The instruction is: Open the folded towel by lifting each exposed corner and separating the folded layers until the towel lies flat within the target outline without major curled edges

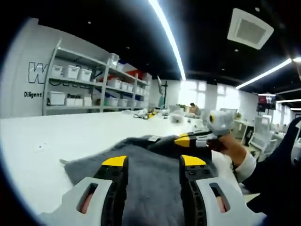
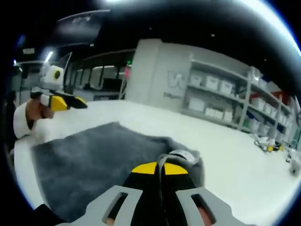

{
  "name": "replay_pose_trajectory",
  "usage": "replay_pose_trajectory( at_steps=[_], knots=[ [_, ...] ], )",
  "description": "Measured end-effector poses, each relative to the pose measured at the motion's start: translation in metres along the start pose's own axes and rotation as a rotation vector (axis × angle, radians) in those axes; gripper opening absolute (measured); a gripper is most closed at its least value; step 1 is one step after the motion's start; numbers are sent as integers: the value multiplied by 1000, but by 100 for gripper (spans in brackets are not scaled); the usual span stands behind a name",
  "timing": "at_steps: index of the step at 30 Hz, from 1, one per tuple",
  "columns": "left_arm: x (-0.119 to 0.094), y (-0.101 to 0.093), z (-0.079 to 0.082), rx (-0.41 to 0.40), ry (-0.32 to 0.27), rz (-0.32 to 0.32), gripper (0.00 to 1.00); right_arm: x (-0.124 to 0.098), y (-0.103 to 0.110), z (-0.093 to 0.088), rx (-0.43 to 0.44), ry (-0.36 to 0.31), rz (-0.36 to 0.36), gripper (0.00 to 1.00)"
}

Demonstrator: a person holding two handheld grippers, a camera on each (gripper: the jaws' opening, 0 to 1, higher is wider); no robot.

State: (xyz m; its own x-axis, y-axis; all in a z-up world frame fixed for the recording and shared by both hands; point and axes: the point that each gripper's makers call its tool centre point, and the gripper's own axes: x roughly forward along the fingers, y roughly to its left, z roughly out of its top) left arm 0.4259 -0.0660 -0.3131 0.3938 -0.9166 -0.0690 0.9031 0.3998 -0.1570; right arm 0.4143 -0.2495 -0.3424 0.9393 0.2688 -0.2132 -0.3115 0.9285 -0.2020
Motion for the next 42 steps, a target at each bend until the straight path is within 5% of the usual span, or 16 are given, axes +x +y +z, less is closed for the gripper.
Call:
replay_pose_trajectory(
  at_steps=[14, 20, 42],
  knots=[
    [-1, -4, -12, -8, -9, -17, 42, 7, 3, -1, -36, 10, 9, 0],
    [2, -4, -24, 64, 39, 16, 41, 0, -5, 1, -40, 0, -10, 0],
    [1, -7, -26, 99, 53, 21, 42, -3, 3, 1, -47, -3, 4, 0]
  ],
)
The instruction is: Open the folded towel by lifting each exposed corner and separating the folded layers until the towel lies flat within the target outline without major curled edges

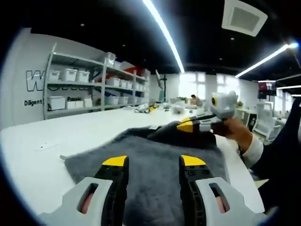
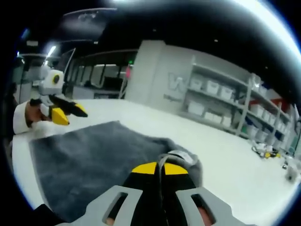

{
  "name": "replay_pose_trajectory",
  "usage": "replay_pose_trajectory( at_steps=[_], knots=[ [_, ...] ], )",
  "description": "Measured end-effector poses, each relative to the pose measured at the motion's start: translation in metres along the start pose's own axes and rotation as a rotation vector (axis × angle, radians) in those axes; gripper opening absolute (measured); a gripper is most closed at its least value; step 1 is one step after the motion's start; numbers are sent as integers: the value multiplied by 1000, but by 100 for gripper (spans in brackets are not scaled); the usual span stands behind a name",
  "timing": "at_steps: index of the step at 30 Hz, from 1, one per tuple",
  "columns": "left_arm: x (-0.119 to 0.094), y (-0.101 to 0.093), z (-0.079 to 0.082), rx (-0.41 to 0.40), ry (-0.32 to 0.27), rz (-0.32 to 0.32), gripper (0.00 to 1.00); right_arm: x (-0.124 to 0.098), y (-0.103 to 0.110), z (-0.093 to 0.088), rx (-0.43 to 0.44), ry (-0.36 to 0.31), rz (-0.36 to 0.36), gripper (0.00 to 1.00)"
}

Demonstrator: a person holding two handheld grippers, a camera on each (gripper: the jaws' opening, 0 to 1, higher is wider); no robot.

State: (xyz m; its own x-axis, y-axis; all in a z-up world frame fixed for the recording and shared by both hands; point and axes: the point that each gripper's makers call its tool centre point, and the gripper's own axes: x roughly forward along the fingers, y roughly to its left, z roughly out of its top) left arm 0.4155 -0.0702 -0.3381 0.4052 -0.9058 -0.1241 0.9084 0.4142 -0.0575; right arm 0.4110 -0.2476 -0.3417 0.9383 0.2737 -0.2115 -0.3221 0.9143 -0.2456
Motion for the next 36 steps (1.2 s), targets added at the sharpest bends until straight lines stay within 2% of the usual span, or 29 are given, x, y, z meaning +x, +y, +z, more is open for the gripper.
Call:
replay_pose_trajectory(
  at_steps=[10, 13, 20, 29, 36],
  knots=[
    [0, 1, -1, -3, 6, -1, 43, -2, 4, 1, -12, 2, 7, 0],
    [-1, 3, 0, -29, -4, -7, 43, -2, 7, 4, -15, -3, 10, 0],
    [-1, 7, -1, -44, -4, 13, 43, 1, 26, 11, -65, -1, 34, 0],
    [-3, 1, 5, -116, -43, -20, 41, 3, 46, 18, -120, 0, 56, 0],
    [-4, 1, 6, -153, -55, -31, 37, 5, 72, 27, -91, -26, 122, 0]
  ],
)
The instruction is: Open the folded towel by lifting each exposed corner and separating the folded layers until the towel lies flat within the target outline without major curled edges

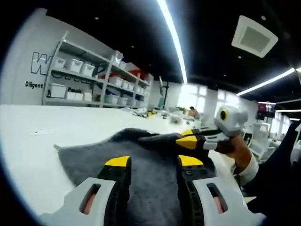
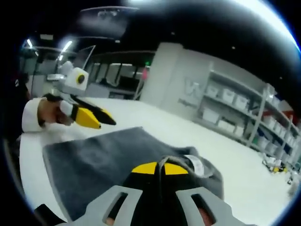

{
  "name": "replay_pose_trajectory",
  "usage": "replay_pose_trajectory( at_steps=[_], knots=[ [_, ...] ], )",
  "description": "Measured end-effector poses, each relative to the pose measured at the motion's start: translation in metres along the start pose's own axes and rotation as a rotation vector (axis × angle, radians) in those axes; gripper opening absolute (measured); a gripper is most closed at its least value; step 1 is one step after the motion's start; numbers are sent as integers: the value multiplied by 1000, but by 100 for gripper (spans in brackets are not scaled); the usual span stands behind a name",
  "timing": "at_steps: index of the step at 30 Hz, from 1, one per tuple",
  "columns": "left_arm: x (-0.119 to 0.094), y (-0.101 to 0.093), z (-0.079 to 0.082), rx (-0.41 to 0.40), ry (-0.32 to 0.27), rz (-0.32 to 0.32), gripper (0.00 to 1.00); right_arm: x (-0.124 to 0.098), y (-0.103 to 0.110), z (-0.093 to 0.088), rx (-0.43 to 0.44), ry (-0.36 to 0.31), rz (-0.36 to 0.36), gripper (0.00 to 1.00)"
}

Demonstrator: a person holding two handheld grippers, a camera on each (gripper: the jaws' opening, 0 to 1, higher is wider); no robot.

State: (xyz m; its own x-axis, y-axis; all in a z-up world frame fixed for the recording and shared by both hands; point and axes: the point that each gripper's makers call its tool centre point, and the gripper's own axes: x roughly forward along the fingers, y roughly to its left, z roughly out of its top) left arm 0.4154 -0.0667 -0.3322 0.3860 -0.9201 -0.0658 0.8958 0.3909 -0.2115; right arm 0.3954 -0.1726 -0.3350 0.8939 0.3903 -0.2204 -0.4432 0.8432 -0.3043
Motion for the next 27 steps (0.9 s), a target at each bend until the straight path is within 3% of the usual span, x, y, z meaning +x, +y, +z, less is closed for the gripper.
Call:
replay_pose_trajectory(
  at_steps=[15, 27],
  knots=[
    [0, -8, 3, -38, -14, -41, 36, 17, 44, 2, -23, 15, 96, 0],
    [-1, -4, 0, -24, 7, -21, 36, 24, 70, 2, -81, 34, 139, 0]
  ],
)
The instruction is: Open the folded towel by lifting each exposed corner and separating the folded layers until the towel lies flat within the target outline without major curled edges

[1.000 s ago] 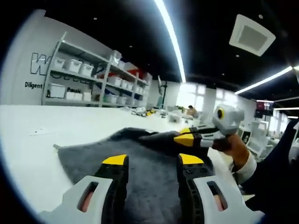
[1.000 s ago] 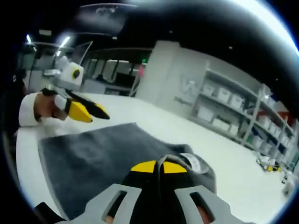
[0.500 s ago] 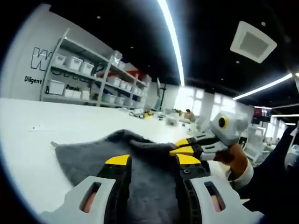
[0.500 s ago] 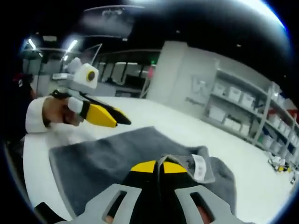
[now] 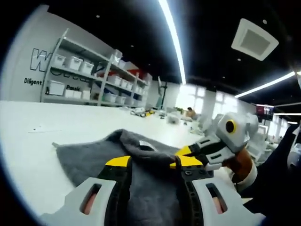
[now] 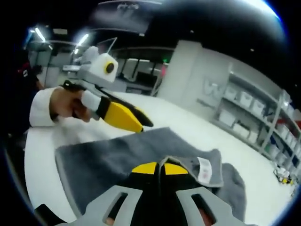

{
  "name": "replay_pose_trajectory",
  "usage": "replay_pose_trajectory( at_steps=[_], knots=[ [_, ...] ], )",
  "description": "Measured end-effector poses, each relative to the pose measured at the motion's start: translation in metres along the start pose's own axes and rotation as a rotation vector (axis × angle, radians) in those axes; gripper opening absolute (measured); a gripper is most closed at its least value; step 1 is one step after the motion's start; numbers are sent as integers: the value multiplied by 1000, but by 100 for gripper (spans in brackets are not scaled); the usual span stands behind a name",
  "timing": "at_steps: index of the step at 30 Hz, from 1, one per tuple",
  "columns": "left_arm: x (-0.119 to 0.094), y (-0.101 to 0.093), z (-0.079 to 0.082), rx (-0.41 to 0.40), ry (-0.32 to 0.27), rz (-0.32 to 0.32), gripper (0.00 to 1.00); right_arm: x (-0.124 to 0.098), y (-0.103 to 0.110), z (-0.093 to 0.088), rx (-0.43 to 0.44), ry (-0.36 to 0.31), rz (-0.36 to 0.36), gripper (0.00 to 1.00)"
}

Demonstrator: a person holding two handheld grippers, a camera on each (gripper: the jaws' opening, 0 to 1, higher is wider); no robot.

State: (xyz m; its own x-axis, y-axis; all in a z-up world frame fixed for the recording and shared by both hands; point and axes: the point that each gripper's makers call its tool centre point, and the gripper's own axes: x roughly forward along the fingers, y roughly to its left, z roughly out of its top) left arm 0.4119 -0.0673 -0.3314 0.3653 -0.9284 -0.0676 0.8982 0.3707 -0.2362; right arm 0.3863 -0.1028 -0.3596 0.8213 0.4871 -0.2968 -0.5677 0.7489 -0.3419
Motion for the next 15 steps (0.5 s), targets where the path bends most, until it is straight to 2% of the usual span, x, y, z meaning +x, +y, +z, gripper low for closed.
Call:
replay_pose_trajectory(
  at_steps=[15],
  knots=[
    [0, 8, -9, -11, 34, 24, 37, 12, 39, 1, -82, 25, 76, 0]
  ],
)
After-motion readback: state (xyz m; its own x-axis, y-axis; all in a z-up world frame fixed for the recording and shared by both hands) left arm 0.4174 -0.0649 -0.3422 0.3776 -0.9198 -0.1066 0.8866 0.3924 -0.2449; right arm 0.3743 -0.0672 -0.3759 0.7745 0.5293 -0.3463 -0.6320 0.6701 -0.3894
